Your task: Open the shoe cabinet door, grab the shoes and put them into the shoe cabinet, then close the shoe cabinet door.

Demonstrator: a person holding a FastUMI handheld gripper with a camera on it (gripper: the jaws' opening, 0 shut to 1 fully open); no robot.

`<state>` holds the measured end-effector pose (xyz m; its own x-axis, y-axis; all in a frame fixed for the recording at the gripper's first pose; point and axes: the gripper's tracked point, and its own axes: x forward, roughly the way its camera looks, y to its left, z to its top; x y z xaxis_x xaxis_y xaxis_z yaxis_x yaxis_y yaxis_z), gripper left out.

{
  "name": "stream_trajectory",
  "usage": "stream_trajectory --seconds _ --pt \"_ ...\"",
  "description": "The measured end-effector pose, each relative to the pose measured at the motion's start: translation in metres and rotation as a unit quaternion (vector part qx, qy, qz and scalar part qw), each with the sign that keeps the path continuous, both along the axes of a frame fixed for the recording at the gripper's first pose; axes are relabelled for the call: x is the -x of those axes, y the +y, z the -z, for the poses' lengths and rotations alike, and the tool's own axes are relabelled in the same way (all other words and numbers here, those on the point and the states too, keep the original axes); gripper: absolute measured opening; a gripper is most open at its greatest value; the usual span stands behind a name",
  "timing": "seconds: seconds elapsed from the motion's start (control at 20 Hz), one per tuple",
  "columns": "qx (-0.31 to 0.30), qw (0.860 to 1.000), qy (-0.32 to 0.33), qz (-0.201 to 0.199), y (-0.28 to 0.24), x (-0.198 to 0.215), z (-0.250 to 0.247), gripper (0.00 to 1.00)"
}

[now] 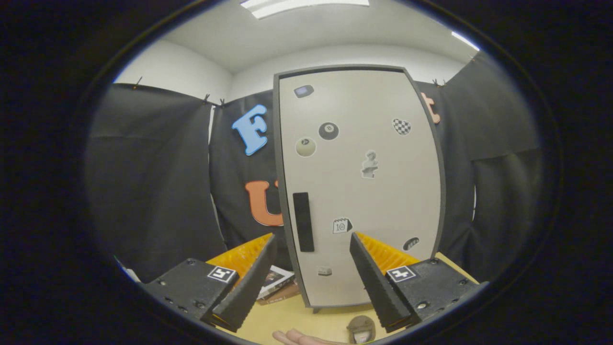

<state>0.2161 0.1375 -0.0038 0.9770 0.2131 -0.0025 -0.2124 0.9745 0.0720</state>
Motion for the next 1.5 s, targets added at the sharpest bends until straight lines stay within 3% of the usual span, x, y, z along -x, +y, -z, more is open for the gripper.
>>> stream_trajectory --seconds 0.25,0.5,0.65,0.85,1.0,1.5 --pt "0.024 1.0 -0.006 0.0 0.028 -0.045 -0.001 0.97" --pt "0.042 0.998 0.039 0.017 0.038 -0.098 0.029 0.92" --pt "0.041 0.998 0.052 0.023 0.039 -0.123 0.038 0.82" --pt "0.021 0.998 0.065 0.018 0.043 -0.146 0.052 0.52" --pt "0.058 0.997 0.055 0.014 0.042 -0.146 0.054 0.35" --pt "0.062 0.994 0.073 -0.049 0.035 -0.131 0.057 0.3"
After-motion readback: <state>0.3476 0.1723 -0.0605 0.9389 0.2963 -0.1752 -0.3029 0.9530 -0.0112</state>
